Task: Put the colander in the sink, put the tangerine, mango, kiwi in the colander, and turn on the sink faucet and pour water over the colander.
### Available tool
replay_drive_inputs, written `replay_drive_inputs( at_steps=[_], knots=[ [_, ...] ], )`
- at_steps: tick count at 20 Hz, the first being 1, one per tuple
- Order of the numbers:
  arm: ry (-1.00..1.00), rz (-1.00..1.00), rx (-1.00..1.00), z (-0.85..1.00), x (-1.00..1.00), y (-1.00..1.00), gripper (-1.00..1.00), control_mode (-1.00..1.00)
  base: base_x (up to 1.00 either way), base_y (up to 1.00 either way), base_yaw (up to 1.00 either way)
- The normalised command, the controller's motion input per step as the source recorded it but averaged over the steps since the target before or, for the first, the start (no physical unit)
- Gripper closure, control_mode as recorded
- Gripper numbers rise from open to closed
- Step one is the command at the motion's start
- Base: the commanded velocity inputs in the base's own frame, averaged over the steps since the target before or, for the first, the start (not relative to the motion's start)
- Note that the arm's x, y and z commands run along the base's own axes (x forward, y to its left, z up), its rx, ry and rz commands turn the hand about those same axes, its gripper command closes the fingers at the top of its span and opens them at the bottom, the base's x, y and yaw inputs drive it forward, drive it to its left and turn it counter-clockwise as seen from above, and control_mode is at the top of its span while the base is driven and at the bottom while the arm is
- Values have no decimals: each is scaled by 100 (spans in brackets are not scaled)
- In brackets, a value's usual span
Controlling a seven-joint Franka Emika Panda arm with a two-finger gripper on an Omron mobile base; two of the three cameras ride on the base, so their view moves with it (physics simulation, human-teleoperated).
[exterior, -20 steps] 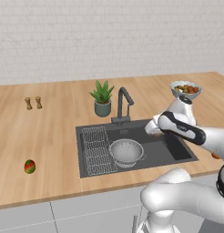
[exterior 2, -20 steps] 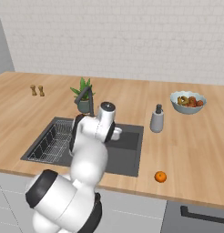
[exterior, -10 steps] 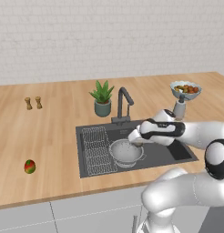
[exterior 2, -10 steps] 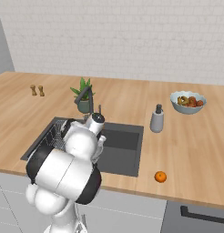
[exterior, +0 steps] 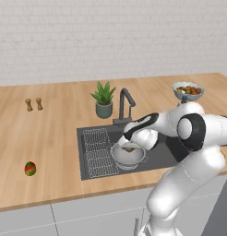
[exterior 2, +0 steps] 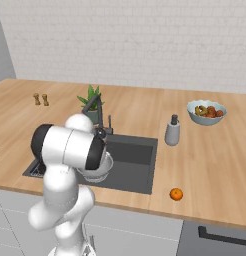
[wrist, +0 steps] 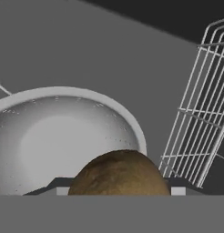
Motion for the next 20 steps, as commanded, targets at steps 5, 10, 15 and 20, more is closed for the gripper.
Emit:
replay_drive_inputs(
  at_steps=[5, 10, 15, 20],
  knots=[
    [2, 0, 0, -32, 23, 0, 100, -100, 0, 0, 0],
    [1, 0, 0, -32, 7, 0, 100, -100, 0, 0, 0],
    [0, 0, 0, -18, 0, -14, 100, -100, 0, 0, 0],
    [0, 1, 0, -17, 0, -31, 100, -100, 0, 0, 0]
  ],
)
